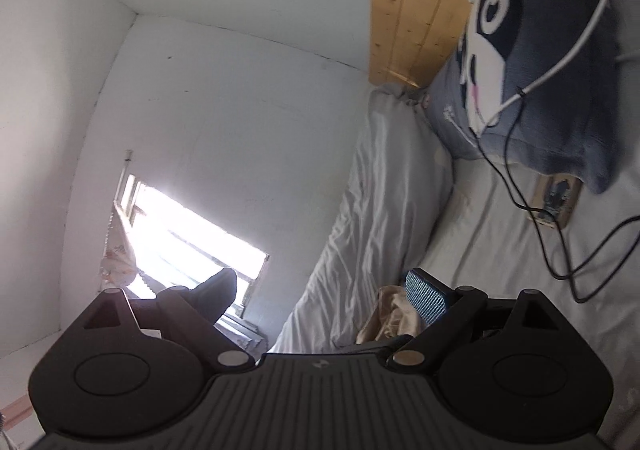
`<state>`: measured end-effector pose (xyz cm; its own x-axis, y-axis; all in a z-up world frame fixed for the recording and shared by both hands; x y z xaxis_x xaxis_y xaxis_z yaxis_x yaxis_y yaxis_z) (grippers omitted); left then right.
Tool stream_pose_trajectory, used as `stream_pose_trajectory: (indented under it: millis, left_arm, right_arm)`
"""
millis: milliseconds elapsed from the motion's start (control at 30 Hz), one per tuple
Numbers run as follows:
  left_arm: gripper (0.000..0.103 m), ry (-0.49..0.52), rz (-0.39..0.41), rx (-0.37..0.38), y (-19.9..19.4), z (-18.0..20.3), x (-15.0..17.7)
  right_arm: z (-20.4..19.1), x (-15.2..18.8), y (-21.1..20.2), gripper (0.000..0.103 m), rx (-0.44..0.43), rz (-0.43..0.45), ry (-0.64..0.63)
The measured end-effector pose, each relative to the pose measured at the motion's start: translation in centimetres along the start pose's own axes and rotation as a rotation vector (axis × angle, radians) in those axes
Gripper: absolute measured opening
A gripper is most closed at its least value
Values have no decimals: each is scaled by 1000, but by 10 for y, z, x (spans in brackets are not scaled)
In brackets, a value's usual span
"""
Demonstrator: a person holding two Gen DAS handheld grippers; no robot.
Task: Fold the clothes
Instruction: 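Grasp the folded tan shirt edge with the left tool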
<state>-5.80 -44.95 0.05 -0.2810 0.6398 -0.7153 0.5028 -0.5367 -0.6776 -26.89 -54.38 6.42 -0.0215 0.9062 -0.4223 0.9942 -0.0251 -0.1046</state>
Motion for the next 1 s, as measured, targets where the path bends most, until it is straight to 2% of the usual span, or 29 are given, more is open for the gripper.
stream_pose_trajectory:
  millis: [100, 167, 300, 367, 500, 633, 733, 867, 1000]
  left_arm:
    - [36, 3, -5, -4, 7, 1, -4]
    - [26, -27, -6, 3, 10, -1, -6]
    - [16, -49, -6, 22, 11, -2, -5]
    - [6, -76, -7, 29, 10, -8, -6]
    - [3, -207, 8, 121, 1, -35, -11]
    - [2, -357, 44, 232, -23, -76, -29]
    - [1, -474, 118, 280, -55, -125, -55]
    - [1, -565, 247, 288, -104, -195, -99]
    - [1, -584, 350, 256, -152, -254, -148]
  right_arm:
    - [3, -2, -1, 93, 3, -2, 1]
    - [4, -4, -4, 93, 10, 5, -2]
    - [7, -8, -9, 93, 33, 17, -4]
    - [8, -9, -9, 93, 36, 17, 5]
    - [7, -6, -4, 93, 19, 8, 21]
    - [-2, 0, 4, 93, 14, -21, -42]
    - [-15, 5, 10, 93, 28, -37, -123]
    - [-29, 15, 24, 93, 33, -65, -168]
    - [-48, 31, 45, 93, 58, -102, -246]
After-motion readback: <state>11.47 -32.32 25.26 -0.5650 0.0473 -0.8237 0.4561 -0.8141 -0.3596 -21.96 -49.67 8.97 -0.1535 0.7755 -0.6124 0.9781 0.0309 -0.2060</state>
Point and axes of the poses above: each gripper's, at about its wrist camera, not at the fingertips, and y roughly the way its jaws point, z to its right, x to its underside, the point moved 1 cm from there along y, roughly the way its jaws point, and after that the axes turned 12 degrees about x, right-handed, at the moved point
